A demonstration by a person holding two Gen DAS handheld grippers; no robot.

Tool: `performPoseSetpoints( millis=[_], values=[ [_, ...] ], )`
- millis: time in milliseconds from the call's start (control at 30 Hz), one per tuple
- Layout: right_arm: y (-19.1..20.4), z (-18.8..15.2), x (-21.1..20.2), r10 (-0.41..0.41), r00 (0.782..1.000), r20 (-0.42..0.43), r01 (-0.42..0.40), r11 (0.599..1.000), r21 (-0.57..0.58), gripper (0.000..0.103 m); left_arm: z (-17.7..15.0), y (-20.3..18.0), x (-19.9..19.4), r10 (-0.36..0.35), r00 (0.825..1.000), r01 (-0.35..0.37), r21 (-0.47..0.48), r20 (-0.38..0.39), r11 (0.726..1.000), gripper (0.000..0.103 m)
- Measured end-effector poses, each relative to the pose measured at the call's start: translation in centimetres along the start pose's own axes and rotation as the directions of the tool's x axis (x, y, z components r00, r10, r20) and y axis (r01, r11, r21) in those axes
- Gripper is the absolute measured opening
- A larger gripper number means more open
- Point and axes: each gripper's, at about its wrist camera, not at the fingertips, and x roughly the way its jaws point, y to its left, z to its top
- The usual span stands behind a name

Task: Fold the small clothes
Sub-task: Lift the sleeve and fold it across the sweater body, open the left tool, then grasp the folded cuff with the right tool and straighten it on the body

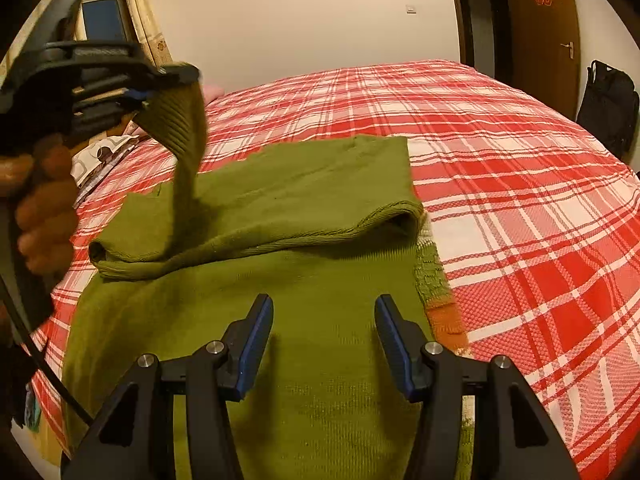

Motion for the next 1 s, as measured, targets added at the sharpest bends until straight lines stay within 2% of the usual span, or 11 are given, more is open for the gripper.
performPoseSetpoints(
  millis=[100, 167, 267, 367, 467, 600, 633, 700, 767, 900, 1000],
  values=[
    [-0.3, -0.3, 0.4, -0.005, 1.0, -0.006, 0.005, 1.0, 0.002, 0.055, -0.6, -0.6, 0.3, 0.028, 0.999, -0.028, 0.028, -0.014, 0.999, 0.022],
    [-0.6, -0.4, 0.8, -0.006, 1.0, -0.009, 0.006, 1.0, 0.005, 0.055, -0.9, -0.9, -0.4, 0.03, 1.0, -0.03, 0.066, -0.008, 0.997, 0.048],
    [-0.9, -0.5, 0.9, 0.011, 1.0, -0.004, -0.011, 1.0, 0.013, 0.059, -1.5, -1.0, -3.5, 0.051, 0.997, -0.061, 0.161, 0.061, 0.985, 0.07],
    [-1.3, -0.5, 0.8, 0.039, 0.999, 0.006, -0.039, 0.999, 0.034, 0.065, -2.4, 0.6, -6.2, 0.079, 0.992, -0.098, 0.206, 0.098, 0.974, 0.081],
    [-1.4, -0.1, 0.5, 0.028, 1.0, 0.01, -0.029, 0.999, 0.038, 0.065, -3.8, 3.6, -7.9, 0.179, 0.978, -0.199, 0.228, 0.106, 0.953, 0.092],
    [-1.5, 1.7, 0.0, 0.029, 0.999, 0.022, -0.03, 0.999, 0.045, 0.065, -6.5, 9.4, -9.0, 0.357, 0.93, -0.367, 0.193, 0.084, 0.91, 0.092],
    [-1.3, 2.3, -0.1, 0.019, 0.999, 0.029, -0.02, 0.999, 0.037, 0.065, -7.3, 11.3, -9.1, 0.407, 0.911, -0.412, 0.167, 0.064, 0.896, 0.092],
    [-1.4, 4.2, 0.4, 0.055, 0.998, 0.028, -0.056, 0.997, 0.056, 0.065, -8.2, 13.6, -9.0, 0.454, 0.891, -0.453, 0.118, 0.021, 0.884, 0.092],
    [-1.6, 6.3, 1.8, 0.086, 0.996, 0.0, -0.086, 0.992, 0.094, 0.065, -9.1, 15.7, -8.8, 0.472, 0.882, -0.47, 0.068, -0.013, 0.88, 0.092],
    [-1.2, 9.1, 5.4, 0.047, 0.998, -0.046, -0.043, 0.995, 0.085, 0.064, -10.4, 17.8, -7.7, 0.477, 0.874, -0.475, 0.041, -0.095, 0.879, 0.092],
    [-1.3, 9.7, 8.5, 0.042, 0.991, -0.126, -0.03, 0.995, 0.093, 0.055, -11.1, 18.1, -7.0, 0.444, 0.886, -0.442, 0.043, -0.133, 0.896, 0.092]
  ],
)
